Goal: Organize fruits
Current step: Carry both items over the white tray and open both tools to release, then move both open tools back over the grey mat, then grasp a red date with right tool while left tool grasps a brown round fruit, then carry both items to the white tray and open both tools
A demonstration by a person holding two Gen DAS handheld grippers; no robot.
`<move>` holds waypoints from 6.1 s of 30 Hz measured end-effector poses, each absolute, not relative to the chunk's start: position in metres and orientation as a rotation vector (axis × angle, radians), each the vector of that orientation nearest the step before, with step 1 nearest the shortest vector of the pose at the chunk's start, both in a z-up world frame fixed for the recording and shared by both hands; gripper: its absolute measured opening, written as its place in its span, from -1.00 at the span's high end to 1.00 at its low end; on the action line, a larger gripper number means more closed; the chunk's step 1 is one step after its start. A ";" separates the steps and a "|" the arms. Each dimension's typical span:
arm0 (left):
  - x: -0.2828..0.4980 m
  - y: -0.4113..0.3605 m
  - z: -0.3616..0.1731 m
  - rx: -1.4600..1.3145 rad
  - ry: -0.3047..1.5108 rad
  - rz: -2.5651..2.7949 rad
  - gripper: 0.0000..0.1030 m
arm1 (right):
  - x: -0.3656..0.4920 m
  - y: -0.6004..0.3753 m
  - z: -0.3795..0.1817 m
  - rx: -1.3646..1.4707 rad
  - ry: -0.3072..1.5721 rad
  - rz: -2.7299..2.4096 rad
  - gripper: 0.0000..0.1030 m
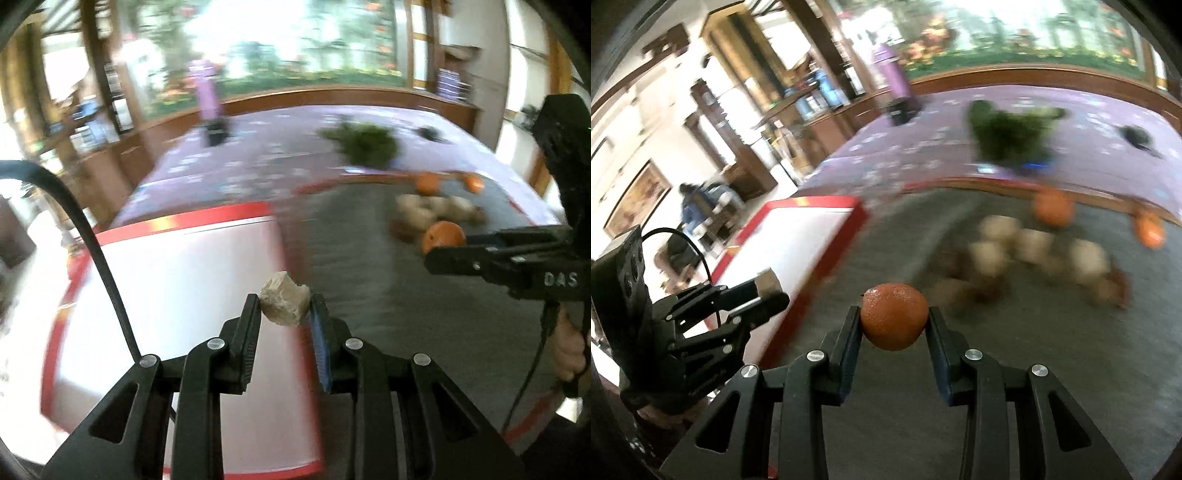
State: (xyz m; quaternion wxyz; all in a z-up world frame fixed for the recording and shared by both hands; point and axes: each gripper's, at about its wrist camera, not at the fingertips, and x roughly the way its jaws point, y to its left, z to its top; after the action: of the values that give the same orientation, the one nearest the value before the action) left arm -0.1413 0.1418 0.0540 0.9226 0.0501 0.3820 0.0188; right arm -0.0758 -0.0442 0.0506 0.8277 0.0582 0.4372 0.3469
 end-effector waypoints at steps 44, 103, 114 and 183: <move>-0.161 0.242 0.036 0.140 0.799 0.509 0.52 | -0.121 0.091 0.057 -0.054 0.864 0.906 0.19; -0.069 0.011 0.031 0.189 0.944 -0.242 -0.22 | -0.011 -0.166 0.011 -0.073 0.888 0.395 0.61; -0.047 0.002 0.016 0.172 1.004 -0.275 0.44 | -0.007 -0.182 0.011 0.028 0.920 0.445 0.60; -0.170 0.225 0.043 0.083 0.804 0.415 0.09 | -0.102 0.104 0.054 -0.033 0.875 0.946 0.52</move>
State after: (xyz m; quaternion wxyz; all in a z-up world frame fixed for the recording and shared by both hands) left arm -0.1696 0.2252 0.0425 0.8985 0.0399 0.3884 0.2007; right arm -0.1025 0.1036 0.0536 0.7994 -0.0154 0.4080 0.4408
